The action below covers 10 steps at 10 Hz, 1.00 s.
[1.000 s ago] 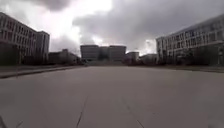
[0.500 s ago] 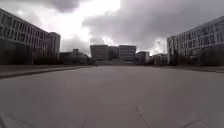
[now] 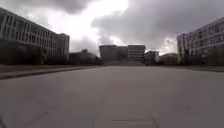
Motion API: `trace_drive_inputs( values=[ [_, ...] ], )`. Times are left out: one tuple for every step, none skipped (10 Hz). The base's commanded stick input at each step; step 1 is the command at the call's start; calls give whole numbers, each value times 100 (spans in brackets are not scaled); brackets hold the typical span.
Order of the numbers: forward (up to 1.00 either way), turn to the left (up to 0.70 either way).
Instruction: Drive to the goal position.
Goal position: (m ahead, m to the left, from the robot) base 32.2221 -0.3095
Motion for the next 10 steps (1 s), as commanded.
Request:
trace_drive_inputs(
  values=[
    [97,0],
    [97,0],
    [97,0],
    [97,0],
    [97,0],
    [97,-2],
    [97,-8],
    [97,-11],
    [97,-13],
    [97,-14]
  ],
)
